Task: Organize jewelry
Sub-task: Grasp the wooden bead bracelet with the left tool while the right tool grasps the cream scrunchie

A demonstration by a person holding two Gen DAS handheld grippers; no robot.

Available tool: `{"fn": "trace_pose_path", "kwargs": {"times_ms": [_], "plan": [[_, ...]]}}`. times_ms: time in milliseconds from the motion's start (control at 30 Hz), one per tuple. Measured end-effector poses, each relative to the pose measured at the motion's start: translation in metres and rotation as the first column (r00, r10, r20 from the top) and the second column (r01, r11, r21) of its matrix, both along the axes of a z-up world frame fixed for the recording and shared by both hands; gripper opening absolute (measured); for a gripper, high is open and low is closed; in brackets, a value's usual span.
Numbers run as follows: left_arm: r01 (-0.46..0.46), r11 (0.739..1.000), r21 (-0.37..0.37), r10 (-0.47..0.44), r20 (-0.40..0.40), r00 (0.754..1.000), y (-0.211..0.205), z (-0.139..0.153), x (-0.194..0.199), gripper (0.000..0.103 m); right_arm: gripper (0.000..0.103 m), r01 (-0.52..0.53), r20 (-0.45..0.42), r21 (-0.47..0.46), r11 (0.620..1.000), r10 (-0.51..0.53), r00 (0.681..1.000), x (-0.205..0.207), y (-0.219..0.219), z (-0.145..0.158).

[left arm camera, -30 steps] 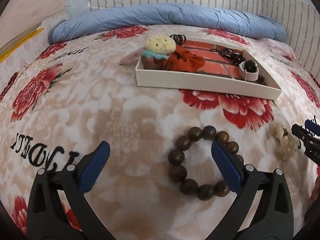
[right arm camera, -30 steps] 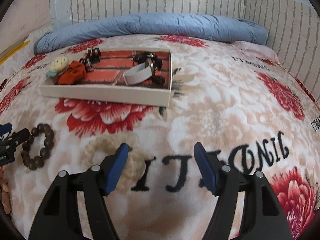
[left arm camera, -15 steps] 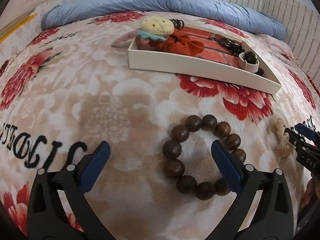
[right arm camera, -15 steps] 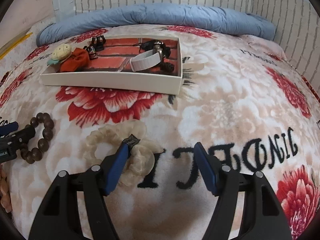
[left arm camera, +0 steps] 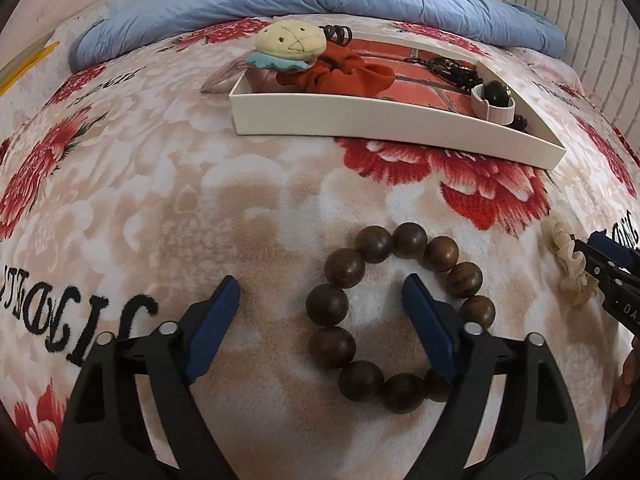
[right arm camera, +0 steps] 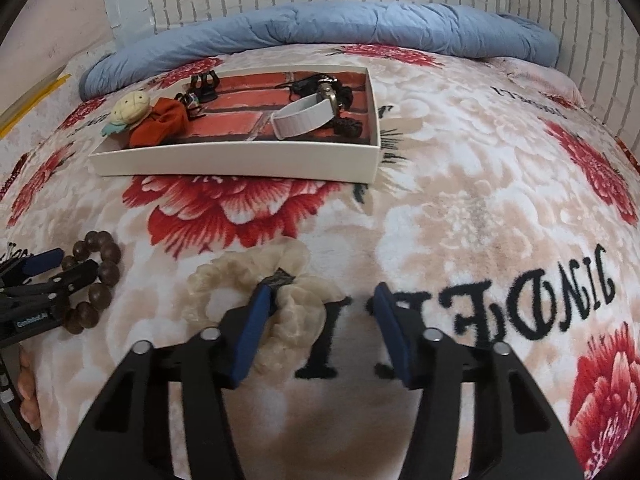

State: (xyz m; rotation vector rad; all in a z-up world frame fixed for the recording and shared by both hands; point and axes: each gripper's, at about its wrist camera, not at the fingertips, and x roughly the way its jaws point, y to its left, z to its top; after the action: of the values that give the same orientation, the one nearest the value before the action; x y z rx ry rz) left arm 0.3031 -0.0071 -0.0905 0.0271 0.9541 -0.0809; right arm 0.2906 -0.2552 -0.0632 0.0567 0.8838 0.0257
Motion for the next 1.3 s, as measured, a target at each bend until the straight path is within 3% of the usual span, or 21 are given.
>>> {"fn": "trace_pose_path", "kwargs": {"times_ms": [67,333,600,767,1033,1300], "plan": [[0.01,1.0,0.004,-0.01,0.004,1.0,-0.002,0.001,0.0,0.068,0.042,-0.002,0.0,0.008,1.0,0.002,1.0,-0.001,0.002,0.0],[0.028,0.999,0.024,-0.028,0.01,1.0,-0.008,0.001,-0.001,0.055,0.021,-0.015,0.011,-0.025,1.0,0.015,1.0,-0.006,0.015,0.002],[0.014,0.999,0.049,-0.015,0.02,1.0,-0.008,0.003,-0.002,0.032,0.014,-0.01,0.029,-0.044,0.999,0.011,1.0,-0.008,0.017,0.005],[0.012,0.999,0.048,-0.013,0.023,1.0,-0.007,0.004,-0.003,0.024,0.012,-0.009,0.037,-0.042,0.999,0.011,0.999,-0.009,0.016,0.006],[0.001,1.0,0.005,-0.002,0.065,0.998,0.0,0.012,-0.009,0.021,0.009,-0.003,0.074,-0.037,0.999,0.006,0.997,-0.013,0.014,0.013],[0.007,1.0,0.01,-0.009,0.147,0.989,0.002,0.037,-0.017,0.018,0.009,0.01,0.15,-0.043,0.999,-0.003,0.989,-0.015,0.014,0.033]]}}
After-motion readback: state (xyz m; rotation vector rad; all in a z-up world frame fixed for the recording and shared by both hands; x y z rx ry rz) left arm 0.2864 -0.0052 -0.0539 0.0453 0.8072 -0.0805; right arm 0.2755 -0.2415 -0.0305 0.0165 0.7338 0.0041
